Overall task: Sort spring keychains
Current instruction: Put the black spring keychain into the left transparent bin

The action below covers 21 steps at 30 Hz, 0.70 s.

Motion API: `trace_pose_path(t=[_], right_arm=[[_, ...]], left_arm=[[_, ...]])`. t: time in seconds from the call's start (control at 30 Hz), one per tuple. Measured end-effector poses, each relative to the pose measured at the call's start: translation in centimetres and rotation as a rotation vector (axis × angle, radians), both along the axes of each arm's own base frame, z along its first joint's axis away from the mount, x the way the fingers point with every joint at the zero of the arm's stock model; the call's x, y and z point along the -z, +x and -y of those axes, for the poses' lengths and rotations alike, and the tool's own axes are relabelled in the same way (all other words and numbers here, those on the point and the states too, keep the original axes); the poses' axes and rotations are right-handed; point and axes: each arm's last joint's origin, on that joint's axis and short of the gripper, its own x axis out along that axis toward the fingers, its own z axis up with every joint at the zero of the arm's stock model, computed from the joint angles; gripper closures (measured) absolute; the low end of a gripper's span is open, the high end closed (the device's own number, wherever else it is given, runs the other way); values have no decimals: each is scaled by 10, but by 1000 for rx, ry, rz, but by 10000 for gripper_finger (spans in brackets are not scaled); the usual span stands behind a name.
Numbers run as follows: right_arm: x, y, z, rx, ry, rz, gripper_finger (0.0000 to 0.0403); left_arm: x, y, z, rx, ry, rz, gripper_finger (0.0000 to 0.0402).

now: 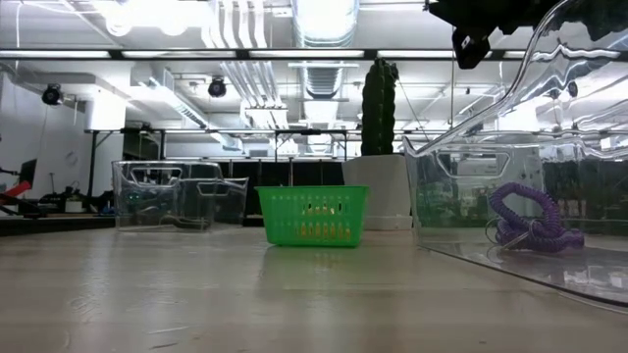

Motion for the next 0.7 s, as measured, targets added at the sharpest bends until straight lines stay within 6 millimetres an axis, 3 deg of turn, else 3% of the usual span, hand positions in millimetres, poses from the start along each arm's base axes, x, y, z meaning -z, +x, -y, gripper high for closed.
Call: trace_pose_path(t=[0.7], right_arm=[[0,0,0,0,-4,0,323]], left_arm=[[-48,-1,9,284,-42,553,401]])
